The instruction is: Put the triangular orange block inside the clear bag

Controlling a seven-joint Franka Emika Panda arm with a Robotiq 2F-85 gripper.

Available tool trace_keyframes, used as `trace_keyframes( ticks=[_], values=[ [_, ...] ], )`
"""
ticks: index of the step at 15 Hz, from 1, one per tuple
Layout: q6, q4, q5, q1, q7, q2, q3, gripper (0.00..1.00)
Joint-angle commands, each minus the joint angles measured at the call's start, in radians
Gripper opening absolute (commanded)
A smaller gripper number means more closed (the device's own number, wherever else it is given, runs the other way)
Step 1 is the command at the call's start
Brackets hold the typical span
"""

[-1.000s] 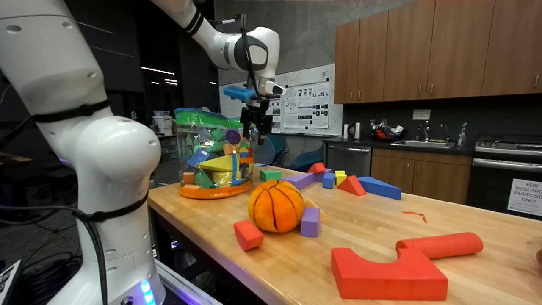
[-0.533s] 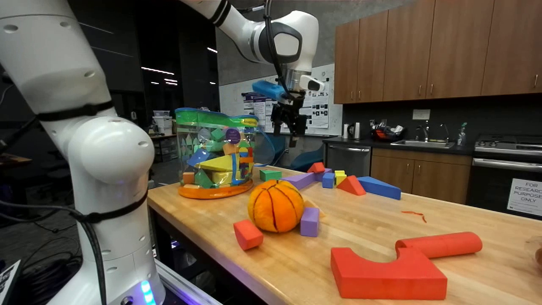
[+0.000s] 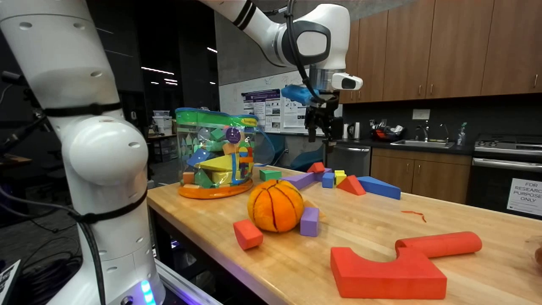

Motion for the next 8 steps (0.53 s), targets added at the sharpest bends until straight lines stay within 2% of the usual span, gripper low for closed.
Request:
trace_keyframes(
  ticks=[1,8],
  values=[
    [0.061,0.066,-0.008,-0.007,0.010,0.056,0.002,1.00],
    [0.033,0.172,-0.080,-0.001,0.095,0.094,0.037,1.00]
  ],
)
